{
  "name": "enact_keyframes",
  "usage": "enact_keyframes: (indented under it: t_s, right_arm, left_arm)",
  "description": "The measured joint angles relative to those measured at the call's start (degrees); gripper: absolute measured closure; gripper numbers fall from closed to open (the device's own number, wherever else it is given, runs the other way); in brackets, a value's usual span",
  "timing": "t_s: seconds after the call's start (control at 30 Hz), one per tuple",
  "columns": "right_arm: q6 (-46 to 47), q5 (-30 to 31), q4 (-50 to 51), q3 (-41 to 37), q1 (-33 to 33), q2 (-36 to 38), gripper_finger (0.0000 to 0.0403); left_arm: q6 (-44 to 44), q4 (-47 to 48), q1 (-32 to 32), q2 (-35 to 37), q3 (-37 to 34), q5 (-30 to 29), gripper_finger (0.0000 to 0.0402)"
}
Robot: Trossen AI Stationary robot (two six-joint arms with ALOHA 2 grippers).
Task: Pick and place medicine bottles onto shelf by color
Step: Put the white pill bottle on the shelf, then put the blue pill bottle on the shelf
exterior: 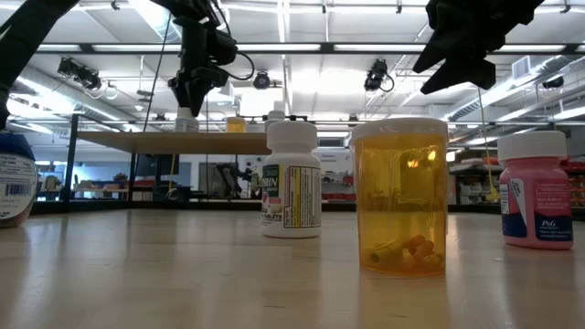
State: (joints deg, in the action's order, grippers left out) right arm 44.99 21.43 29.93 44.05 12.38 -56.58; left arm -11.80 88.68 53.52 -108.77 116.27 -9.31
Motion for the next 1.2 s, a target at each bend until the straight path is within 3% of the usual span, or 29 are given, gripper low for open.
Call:
enact_keyframes:
  t_s: [0.43,1.0,1.2]
  right_arm:
    - [-0.1,0.0,0.0,0.0,0.0,0.0,0.0187]
    - [1.5,-0.5,0.0,0.0,0.2,0.0,0.0187]
    - [1.5,-1.4,0.0,0.0,0.2,0.0,0.0187]
  left_arm:
    - [3.1,0.5,-0.4,3.7,0.0,-4.0,0.0113]
    - [8.3,1.3,-8.5,7.1,0.0,-3.5,0.0113]
    - [19.4,1.3,-13.3,12.9,0.0,2.8,0.0119]
